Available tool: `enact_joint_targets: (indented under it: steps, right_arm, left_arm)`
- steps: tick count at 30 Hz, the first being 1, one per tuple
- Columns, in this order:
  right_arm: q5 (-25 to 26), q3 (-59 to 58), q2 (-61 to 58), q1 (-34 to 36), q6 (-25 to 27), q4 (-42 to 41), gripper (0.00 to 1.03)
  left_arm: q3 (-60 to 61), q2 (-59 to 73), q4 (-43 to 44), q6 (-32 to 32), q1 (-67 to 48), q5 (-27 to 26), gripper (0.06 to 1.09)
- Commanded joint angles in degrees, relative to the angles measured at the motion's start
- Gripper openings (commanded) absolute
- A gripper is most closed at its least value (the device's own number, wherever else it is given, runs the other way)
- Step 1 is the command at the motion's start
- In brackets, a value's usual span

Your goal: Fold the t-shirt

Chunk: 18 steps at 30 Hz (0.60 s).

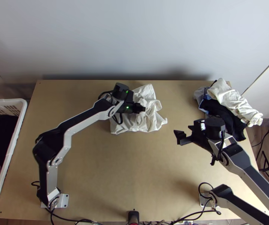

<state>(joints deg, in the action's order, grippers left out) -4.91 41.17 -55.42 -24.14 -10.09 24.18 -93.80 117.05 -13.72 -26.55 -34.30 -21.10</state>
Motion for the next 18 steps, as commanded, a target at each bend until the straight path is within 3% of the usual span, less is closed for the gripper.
enact_joint_targets:
  steps: [1, 7, 8, 9, 11, 13, 14, 18]
  right_arm:
    - [0.1, -1.2, 1.4, 0.1, -0.2, 0.0, 0.98]
    - [0.1, -1.8, 2.1, 0.0, -0.2, 0.1, 0.98]
    - [0.1, -1.9, 2.2, 0.0, -0.2, 0.1, 0.98]
    - [0.1, -2.1, 2.2, -0.1, -0.3, 0.1, 0.98]
    - [0.1, -2.3, 2.2, -0.2, -0.5, 0.1, 0.98]
    - [0.1, -2.5, 2.3, -0.4, -1.0, 0.1, 0.98]
    - [0.1, -2.5, 2.3, -0.4, -1.1, 0.1, 0.98]
    - [0.1, -2.5, 2.4, -0.4, -1.3, 0.1, 0.98]
  left_arm:
    - [-7.5, 7.7, 0.0, -1.8, -0.6, 2.2, 0.1]
    - [-11.7, 11.6, 0.0, -3.2, -0.6, 3.7, 0.1]
    - [-12.4, 12.1, 0.0, -3.5, -0.5, 3.7, 0.14]
    - [-12.9, 12.6, 0.0, -4.0, -0.4, 3.8, 0.3]
    - [-13.2, 12.9, -0.1, -4.5, -0.3, 3.9, 0.72]
    - [-13.3, 12.9, -0.1, -5.5, -0.3, 5.1, 0.97]
    - [-13.4, 12.9, -0.1, -6.3, -0.2, 5.2, 1.03]
    - [-13.9, 12.1, -0.6, -7.6, 0.0, 5.3, 1.03]
